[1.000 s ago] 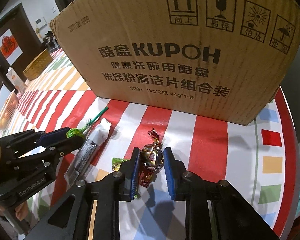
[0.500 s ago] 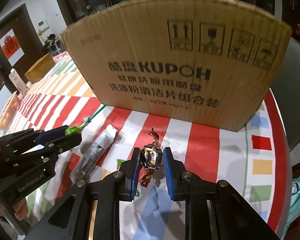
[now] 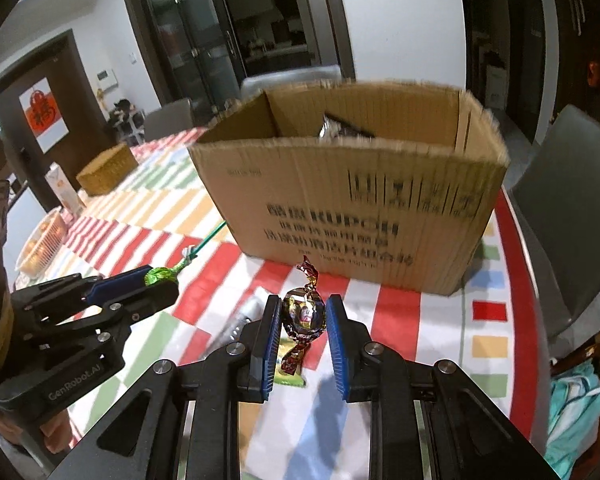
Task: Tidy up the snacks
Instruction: 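Carry the candy and lollipop into the box and open both tools, then grasp the yellow-green candy packet with the right tool while the left tool grasps the tube snack, then carry both snacks into the box and open both tools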
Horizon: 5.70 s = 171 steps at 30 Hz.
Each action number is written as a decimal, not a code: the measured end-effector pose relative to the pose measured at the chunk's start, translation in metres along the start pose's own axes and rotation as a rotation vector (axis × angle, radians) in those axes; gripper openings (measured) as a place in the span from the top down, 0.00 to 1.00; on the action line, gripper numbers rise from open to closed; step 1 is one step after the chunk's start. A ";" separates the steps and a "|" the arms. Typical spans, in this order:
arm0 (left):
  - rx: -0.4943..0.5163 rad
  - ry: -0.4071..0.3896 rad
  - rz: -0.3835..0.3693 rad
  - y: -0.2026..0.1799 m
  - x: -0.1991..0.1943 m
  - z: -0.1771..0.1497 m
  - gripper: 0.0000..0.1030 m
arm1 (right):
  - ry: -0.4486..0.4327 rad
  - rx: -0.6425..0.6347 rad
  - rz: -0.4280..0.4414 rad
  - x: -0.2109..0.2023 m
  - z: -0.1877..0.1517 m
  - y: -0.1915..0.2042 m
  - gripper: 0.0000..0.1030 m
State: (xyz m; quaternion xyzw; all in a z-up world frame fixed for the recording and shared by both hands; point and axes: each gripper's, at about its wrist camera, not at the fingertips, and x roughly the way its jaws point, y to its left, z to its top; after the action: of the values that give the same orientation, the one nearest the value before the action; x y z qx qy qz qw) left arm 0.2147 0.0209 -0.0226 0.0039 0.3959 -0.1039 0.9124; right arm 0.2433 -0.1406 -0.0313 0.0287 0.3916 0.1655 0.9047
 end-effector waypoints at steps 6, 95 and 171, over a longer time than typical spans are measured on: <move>0.025 -0.065 0.001 -0.009 -0.021 0.019 0.75 | -0.084 -0.009 0.005 -0.029 0.016 0.001 0.77; 0.115 0.108 0.017 0.002 0.029 -0.034 0.59 | 0.125 -0.047 0.034 0.027 -0.025 0.019 0.60; 0.049 -0.083 -0.054 -0.030 -0.037 0.008 0.81 | -0.111 -0.055 -0.003 -0.055 -0.002 0.005 0.79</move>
State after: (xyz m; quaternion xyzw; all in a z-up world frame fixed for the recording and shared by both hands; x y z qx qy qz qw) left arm 0.1901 -0.0024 0.0116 0.0112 0.3551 -0.1381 0.9245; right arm 0.2049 -0.1537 0.0066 0.0127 0.3362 0.1731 0.9257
